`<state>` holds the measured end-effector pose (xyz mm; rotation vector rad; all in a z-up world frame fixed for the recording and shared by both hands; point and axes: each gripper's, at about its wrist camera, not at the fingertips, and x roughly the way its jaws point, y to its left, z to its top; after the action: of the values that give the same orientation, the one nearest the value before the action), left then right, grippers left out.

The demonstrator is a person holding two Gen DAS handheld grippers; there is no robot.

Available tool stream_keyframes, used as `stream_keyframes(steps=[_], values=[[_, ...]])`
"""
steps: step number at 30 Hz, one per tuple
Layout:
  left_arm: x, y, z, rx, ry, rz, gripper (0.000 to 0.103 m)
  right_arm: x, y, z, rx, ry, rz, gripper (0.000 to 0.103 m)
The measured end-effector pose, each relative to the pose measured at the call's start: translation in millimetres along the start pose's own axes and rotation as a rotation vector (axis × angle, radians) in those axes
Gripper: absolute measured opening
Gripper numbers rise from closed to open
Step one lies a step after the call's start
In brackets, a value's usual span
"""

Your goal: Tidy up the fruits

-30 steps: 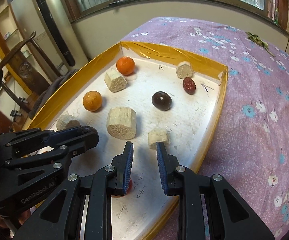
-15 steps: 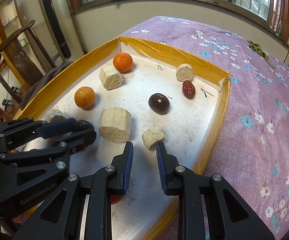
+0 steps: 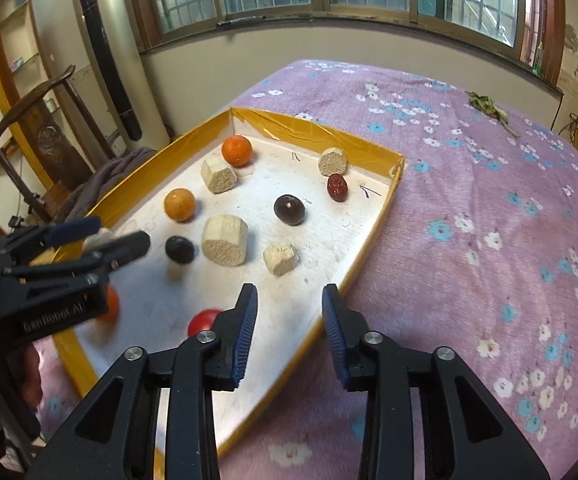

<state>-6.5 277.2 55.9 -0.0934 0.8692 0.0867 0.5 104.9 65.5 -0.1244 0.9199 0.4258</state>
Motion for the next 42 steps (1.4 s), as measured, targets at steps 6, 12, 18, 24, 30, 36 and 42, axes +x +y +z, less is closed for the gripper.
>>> stream_keyframes(steps=[6, 12, 18, 24, 30, 36, 42], values=[[-27.8, -5.1, -31.0, -0.117, -0.008, -0.006, 0.091, -33.2, -6.5, -33.9, -0.024, -0.015, 0.013, 0.048], [-60.3, -27.6, -74.3, -0.197, -0.03, 0.059, 0.1, -71.2, -17.6, -74.1, -0.055, -0.068, -0.031, 0.077], [-75.8, -39.7, -108.7, -0.273, 0.012, 0.12, 0.102, -89.6, -20.6, -96.2, -0.052, -0.104, -0.013, 0.09], [-95.2, -42.4, -125.7, -0.237, -0.03, 0.182, 0.102, -98.9, -11.1, -108.9, -0.054, -0.149, -0.075, 0.097], [-107.9, -36.3, -129.0, -0.195, -0.099, 0.181, 0.102, -111.8, 0.1, -110.3, -0.009, -0.226, -0.126, 0.098], [-117.0, -32.2, -124.4, -0.143, -0.163, 0.227, 0.102, -115.4, 20.0, -108.3, 0.004, -0.259, -0.168, 0.099], [-118.7, -28.1, -121.9, -0.11, -0.203, 0.206, 0.102, -113.6, 29.1, -107.8, 0.027, -0.258, -0.205, 0.099]])
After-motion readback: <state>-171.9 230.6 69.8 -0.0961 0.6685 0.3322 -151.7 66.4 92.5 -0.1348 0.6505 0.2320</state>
